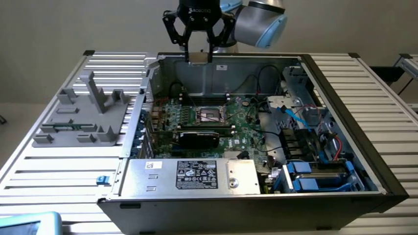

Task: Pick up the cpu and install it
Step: 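Pick up the cpu and move it towards the insertion slot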

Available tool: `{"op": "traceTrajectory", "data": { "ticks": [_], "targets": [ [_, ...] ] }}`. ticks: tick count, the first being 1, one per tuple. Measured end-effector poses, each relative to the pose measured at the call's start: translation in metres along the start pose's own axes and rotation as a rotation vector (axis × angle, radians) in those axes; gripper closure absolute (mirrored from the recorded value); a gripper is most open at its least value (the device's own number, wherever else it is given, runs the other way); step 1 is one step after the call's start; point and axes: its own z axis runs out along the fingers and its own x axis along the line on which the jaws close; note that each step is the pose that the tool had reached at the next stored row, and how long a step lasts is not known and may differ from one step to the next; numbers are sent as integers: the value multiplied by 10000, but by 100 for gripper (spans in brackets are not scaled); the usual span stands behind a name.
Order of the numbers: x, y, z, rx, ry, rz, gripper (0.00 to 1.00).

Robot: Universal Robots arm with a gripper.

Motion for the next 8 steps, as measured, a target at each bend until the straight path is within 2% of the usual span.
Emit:
{"op": "traceTrajectory", "data": {
  "ticks": [8],
  "targets": [
    [-108, 102, 30, 0, -9, 1, 45]
  ]
}}
